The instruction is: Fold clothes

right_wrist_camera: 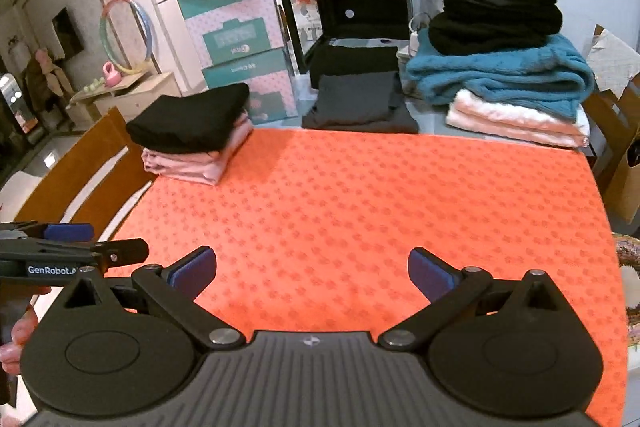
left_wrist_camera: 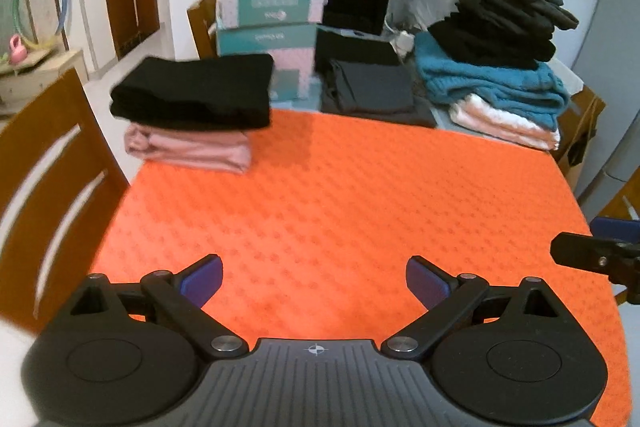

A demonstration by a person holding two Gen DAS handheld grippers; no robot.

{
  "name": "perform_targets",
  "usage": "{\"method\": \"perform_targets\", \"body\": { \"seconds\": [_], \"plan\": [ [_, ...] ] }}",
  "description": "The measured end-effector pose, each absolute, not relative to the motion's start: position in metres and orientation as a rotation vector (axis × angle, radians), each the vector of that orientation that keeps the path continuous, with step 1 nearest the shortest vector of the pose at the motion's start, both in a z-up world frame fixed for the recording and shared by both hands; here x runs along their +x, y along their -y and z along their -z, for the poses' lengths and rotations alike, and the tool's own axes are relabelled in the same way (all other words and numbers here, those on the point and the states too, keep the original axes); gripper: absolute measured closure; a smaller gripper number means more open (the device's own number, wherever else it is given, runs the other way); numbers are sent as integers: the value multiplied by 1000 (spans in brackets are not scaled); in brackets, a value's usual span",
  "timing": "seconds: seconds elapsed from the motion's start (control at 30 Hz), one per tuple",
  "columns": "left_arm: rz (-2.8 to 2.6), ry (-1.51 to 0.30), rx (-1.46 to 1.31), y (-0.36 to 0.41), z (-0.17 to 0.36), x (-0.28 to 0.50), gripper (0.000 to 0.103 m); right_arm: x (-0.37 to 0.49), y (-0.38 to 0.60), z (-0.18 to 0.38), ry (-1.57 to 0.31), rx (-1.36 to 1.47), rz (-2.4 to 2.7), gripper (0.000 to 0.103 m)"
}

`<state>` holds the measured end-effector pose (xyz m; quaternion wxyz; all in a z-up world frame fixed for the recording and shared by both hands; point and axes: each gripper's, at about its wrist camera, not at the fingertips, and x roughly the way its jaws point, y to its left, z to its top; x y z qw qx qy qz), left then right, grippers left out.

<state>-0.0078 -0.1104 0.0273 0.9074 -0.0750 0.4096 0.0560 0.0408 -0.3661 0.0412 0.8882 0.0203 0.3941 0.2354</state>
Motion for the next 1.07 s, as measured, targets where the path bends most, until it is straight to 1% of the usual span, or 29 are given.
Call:
{"method": "perform_targets", "body": {
  "seconds": [0.1, 0.2, 0.37, 0.77, 1.07],
  "plan": [
    [-138, -850, -157, 132, -24, -13, 5, 38, 385, -41, -821, 35, -489, 0],
    [-169, -840, -102, 152, -25, -17, 5, 34, 401, -42, -815, 20, -473, 0],
    [-170, -833, -48, 170, -32, -19, 0, 28, 414, -40, -808, 11, -440, 0],
    [-109, -870, -45, 163, -31, -11, 0, 18, 408, -25, -801, 57, -382, 0],
    [-90, -899, -52, 150, -25, -7, 0, 19, 392, -25, -795, 46, -373, 0]
  ]
}}
